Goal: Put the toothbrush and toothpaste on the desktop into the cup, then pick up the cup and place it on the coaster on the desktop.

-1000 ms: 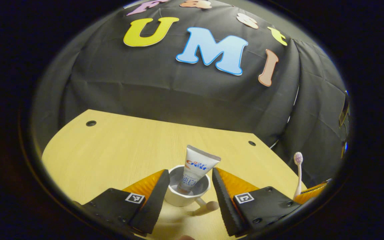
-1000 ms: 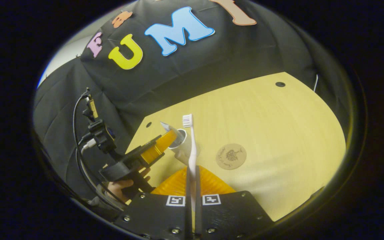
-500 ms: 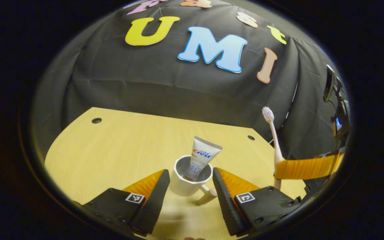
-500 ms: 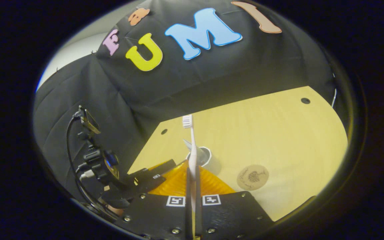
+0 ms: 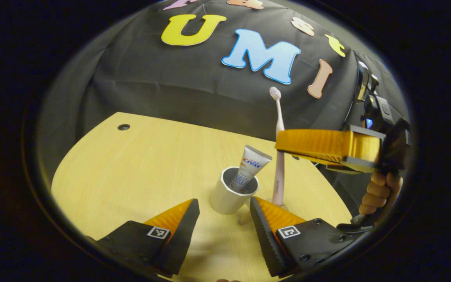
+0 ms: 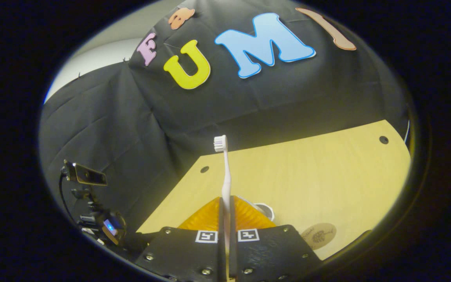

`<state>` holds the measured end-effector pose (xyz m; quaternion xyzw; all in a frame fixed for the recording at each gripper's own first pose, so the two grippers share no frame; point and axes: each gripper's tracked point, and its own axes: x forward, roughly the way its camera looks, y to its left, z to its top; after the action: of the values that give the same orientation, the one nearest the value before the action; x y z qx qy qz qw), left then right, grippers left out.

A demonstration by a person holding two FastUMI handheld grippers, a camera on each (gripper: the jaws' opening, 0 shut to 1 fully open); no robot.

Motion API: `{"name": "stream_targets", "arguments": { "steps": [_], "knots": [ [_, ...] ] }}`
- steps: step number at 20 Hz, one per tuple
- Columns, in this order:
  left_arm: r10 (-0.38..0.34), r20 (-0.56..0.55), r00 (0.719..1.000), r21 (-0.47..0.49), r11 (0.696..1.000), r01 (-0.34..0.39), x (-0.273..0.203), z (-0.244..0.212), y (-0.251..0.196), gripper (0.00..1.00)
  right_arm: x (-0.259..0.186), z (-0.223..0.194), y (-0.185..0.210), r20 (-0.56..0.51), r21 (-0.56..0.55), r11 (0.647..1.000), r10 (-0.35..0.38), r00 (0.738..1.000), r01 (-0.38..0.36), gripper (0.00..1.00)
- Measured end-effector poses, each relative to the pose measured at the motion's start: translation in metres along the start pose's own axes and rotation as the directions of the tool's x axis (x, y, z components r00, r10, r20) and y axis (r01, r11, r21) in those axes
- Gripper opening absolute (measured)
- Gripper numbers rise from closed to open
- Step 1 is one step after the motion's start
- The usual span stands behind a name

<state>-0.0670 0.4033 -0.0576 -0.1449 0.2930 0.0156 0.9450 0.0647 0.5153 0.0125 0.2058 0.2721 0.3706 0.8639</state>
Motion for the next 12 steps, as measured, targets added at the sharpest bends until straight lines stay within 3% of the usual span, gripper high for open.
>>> {"name": "stream_targets", "arguments": {
  "steps": [5,12],
  "knots": [
    [-0.001,-0.01,1.0,-0.004,1.0,0.001,-0.002,-0.004,0.006,0.81,0.03,0.011,-0.001,0.048,-0.086,0.996,-0.015,0.999,0.02,0.04],
    [0.001,-0.044,0.999,-0.032,0.999,-0.002,0.002,-0.015,0.009,0.84,0.059,-0.001,-0.006,0.055,-0.262,0.964,-0.027,0.998,0.041,0.04]
  ]
}}
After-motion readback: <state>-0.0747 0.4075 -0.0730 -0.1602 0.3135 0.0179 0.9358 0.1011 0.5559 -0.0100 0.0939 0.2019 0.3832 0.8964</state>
